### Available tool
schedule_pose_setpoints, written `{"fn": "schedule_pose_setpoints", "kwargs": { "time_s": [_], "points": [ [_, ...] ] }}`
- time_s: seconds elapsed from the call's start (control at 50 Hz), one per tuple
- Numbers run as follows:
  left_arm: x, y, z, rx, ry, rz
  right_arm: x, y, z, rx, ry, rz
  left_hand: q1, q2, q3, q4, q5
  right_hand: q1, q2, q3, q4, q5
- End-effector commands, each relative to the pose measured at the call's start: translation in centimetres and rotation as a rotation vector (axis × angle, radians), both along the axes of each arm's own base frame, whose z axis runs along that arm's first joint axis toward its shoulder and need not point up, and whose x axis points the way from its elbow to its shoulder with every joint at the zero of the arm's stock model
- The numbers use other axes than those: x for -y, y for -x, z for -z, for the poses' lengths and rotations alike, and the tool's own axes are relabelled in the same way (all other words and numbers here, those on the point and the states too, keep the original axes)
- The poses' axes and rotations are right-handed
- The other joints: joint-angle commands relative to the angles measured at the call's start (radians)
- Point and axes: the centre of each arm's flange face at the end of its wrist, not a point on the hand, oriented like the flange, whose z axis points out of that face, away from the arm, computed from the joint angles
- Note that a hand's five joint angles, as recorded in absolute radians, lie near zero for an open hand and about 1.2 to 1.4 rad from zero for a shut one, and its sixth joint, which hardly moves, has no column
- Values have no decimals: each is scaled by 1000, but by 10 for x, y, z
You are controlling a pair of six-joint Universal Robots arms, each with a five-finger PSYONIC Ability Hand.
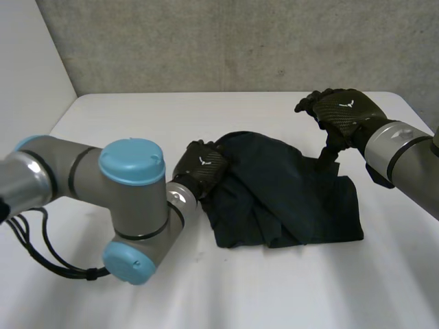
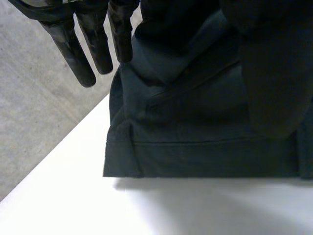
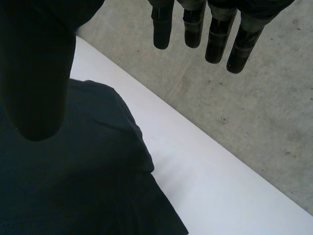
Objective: Fold the shorts.
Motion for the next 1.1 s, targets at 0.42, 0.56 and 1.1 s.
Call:
{"fn": "schedule_pose_setpoints", "kwargs": {
  "time_s": [0.42,0.56,1.1],
  "points": [
    [107,-82,-138,-118,408,-493,1,-6,6,-7,-12,-15,1066,1076,1079,1075,1074,-26,-41,-33,-56,-74],
    [85,-56,-162,-191,464,-299,-7,-18,10,-11,-14,-49,1066,1076,1079,1075,1074,-26,-41,-33,-56,-74],
    [-66,71,-89,-273,182,208,24,16,1,22,31,199,119,128,131,127,127,-26,-41,-33,-56,-74]
  ]
}}
